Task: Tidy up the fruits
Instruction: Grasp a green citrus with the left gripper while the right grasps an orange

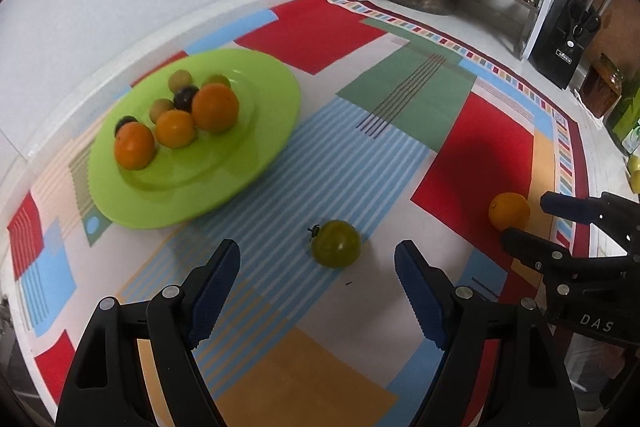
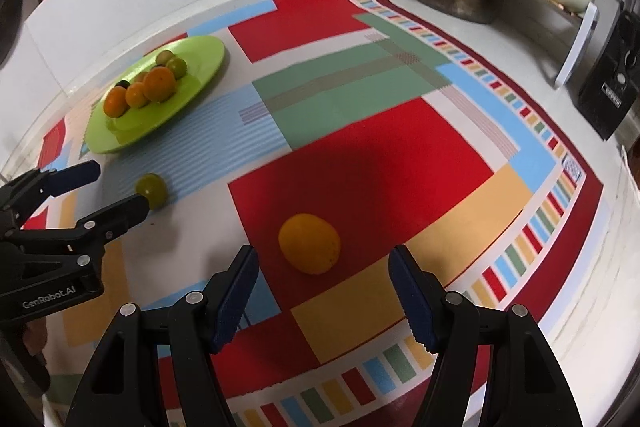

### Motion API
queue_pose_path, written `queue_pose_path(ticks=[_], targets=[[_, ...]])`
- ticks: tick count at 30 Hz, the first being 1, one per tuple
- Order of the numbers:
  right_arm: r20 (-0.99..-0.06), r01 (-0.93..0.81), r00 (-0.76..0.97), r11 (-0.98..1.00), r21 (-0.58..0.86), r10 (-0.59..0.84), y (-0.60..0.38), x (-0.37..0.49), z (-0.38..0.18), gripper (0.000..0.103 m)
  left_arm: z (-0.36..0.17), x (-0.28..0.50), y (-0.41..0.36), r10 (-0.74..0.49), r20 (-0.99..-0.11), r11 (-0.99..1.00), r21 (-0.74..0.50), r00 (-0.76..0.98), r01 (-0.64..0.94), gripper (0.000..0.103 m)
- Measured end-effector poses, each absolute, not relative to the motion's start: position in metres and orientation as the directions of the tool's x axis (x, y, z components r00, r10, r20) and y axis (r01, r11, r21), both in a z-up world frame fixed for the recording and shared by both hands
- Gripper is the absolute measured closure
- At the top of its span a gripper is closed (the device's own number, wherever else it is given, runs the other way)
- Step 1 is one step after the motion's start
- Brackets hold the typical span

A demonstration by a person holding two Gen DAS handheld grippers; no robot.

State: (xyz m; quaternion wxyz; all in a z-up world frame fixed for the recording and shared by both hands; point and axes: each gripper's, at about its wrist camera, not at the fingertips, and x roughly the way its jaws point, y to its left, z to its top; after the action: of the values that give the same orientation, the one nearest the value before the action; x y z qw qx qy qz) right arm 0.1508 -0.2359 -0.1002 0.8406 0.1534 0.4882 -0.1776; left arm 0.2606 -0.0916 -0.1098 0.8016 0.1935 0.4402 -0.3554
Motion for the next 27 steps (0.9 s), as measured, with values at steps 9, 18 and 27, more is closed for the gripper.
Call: queue_pose_path(ticks=[9, 18, 27], targets=[[-0.881, 0.441, 0.455, 0.892, 0.099, -0.127, -0.241, 0.152, -0.108, 0.051, -0.118, 0.264, -0.101, -0.402, -0.855, 0.665, -0.027, 0.327, 0.747, 0.047], [-0.881, 0.41, 0.465, 0.904, 0.123, -0.091, -0.24, 0.158, -0.111, 0.061, -0.124, 0.264, -0.104, -0.398, -0.862, 0.668, -0.037, 0.315, 0.743, 0.072], [-0.873, 0.367, 0.482, 0.921, 0.131, -0.068, -0.238, 0.162, -0.113, 0.069, -0.124, 0.261, -0.102, -0.397, -0.862, 0.674, -0.04, 0.316, 0.738, 0.074]])
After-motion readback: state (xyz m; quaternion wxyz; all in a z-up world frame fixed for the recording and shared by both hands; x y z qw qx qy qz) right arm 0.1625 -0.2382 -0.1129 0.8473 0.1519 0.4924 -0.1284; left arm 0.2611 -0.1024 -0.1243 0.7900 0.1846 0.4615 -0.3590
